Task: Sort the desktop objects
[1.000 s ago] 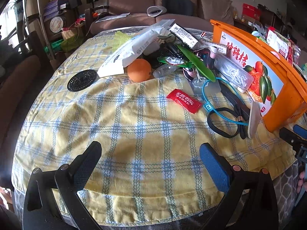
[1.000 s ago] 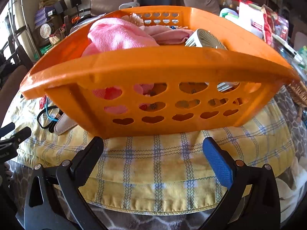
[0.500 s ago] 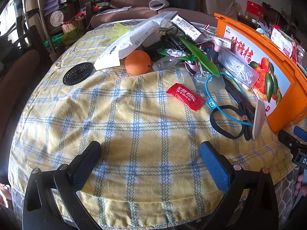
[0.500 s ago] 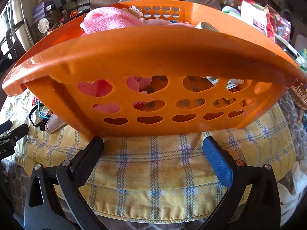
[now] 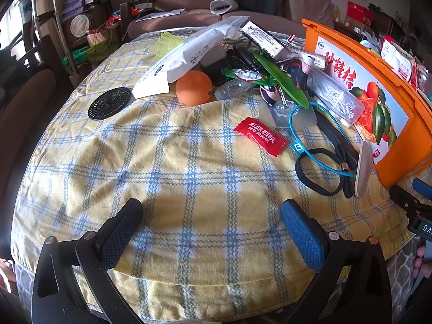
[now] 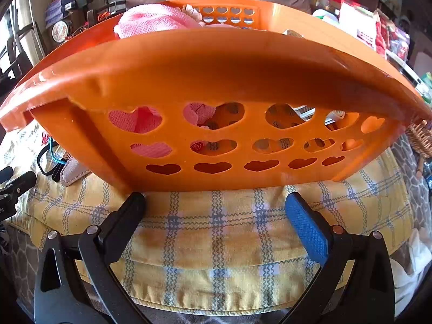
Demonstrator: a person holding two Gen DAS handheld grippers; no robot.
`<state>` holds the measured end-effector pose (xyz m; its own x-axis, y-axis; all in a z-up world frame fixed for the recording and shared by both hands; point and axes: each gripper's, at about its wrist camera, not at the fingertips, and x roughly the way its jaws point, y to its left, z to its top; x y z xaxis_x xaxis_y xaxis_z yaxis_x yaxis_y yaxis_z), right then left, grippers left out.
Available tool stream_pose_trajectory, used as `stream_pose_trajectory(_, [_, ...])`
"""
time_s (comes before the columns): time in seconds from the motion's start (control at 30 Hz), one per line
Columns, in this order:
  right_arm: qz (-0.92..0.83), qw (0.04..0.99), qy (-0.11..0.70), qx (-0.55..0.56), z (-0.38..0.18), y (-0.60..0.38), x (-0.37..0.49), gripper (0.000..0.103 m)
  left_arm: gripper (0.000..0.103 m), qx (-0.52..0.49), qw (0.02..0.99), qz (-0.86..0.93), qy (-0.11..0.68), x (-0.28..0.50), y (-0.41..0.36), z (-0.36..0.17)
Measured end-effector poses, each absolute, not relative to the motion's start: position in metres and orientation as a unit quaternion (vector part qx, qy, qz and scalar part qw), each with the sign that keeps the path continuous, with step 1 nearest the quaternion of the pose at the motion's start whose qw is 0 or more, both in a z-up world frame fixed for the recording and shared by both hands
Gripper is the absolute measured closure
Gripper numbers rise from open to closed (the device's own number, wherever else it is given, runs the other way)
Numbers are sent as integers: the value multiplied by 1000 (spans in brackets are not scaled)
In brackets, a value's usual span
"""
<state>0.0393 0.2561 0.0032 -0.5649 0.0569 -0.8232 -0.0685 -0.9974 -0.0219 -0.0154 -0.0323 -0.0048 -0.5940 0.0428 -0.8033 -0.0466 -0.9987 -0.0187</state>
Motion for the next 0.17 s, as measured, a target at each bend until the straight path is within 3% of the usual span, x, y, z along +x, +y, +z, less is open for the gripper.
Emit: stream_pose_trajectory(0.17, [885, 35, 6, -465, 3, 256, 39, 0, 0, -450, 25, 893, 3, -15, -32, -5])
